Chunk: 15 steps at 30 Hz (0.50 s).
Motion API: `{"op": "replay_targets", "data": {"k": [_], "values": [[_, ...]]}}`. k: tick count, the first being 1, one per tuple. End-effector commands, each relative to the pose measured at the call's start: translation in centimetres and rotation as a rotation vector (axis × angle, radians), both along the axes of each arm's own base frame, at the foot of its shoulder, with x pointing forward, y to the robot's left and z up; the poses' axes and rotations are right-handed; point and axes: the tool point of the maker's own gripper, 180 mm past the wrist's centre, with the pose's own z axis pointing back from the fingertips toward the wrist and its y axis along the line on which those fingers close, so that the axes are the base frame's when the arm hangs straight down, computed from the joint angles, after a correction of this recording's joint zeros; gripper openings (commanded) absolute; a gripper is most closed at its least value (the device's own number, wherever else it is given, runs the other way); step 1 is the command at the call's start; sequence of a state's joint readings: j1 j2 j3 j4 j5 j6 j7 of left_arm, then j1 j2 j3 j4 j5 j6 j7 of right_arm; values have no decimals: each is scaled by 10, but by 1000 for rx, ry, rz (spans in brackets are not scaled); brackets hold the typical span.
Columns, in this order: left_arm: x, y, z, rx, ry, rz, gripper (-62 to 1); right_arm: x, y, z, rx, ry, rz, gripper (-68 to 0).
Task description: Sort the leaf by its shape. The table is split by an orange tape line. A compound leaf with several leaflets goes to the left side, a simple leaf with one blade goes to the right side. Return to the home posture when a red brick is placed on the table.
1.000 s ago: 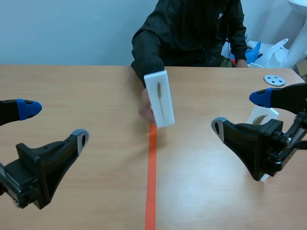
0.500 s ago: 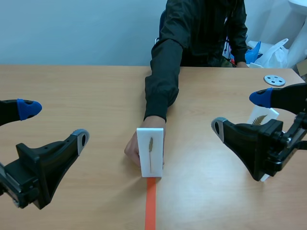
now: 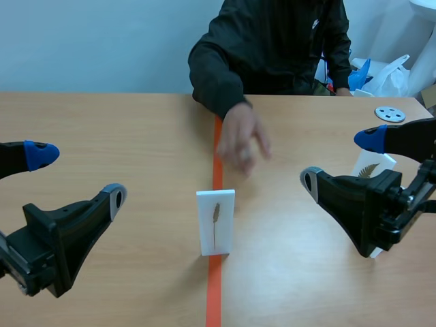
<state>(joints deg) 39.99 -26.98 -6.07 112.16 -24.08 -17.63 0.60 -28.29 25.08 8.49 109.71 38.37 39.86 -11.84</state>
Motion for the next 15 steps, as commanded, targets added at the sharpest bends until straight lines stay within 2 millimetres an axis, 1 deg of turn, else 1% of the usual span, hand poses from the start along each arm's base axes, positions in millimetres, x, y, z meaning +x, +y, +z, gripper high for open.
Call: {"op": "replay_targets", "data": {"k": [1,9,12,15], "values": [[2,-1,9,-18,-29,-1,14,4,0,7,12,-29,-2,4],[1,-1,6,-11,-17,0,14,3,-1,3,-21,-27,-1,4],[-2,-2,-2,-7,9,-24,14,3,-1,3,-20,-28,-1,4],[-10,-6,-14,-12,51,-77,14,4,-1,4,-18,-30,-1,4]]}}
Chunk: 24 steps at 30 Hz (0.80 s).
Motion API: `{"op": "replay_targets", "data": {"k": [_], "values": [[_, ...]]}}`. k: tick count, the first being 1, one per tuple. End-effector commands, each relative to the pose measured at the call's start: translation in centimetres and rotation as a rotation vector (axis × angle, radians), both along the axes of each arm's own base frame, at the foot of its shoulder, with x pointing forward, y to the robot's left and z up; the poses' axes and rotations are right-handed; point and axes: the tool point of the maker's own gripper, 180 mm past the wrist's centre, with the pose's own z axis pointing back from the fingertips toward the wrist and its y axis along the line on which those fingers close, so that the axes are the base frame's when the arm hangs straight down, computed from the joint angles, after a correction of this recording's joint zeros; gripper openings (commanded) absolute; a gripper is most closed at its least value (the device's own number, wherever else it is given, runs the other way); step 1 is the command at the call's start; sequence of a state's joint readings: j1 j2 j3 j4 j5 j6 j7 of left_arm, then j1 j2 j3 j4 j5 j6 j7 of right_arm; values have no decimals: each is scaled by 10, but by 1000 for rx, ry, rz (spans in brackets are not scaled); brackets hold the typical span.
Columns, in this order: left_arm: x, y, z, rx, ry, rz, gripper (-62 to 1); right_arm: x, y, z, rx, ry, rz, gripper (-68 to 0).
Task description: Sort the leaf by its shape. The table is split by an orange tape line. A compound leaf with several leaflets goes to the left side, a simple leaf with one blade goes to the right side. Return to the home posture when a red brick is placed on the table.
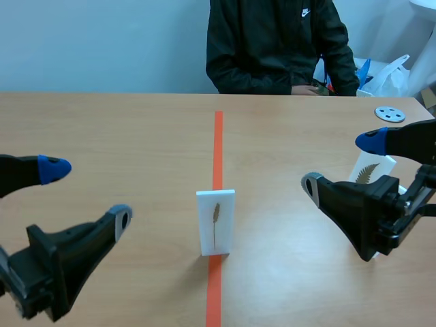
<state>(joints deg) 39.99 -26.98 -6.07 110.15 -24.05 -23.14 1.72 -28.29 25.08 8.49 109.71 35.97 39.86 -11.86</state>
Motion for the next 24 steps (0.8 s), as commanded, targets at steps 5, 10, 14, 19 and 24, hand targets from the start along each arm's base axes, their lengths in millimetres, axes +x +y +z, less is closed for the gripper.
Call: {"op": "replay_targets", "data": {"k": [5,10,14,19,24], "values": [[3,1,-22,-23,44,-20,14,4,1,9,22,-31,-2,4],[8,-8,-39,-66,63,-60,14,4,1,8,21,-31,-2,4],[13,-20,-53,-49,50,-111,14,4,0,8,18,-31,-2,4],[20,-34,-68,-23,19,-170,14,4,0,8,18,-31,-2,4],[25,-46,-81,-8,-8,-229,14,4,0,8,18,-31,-2,4]]}}
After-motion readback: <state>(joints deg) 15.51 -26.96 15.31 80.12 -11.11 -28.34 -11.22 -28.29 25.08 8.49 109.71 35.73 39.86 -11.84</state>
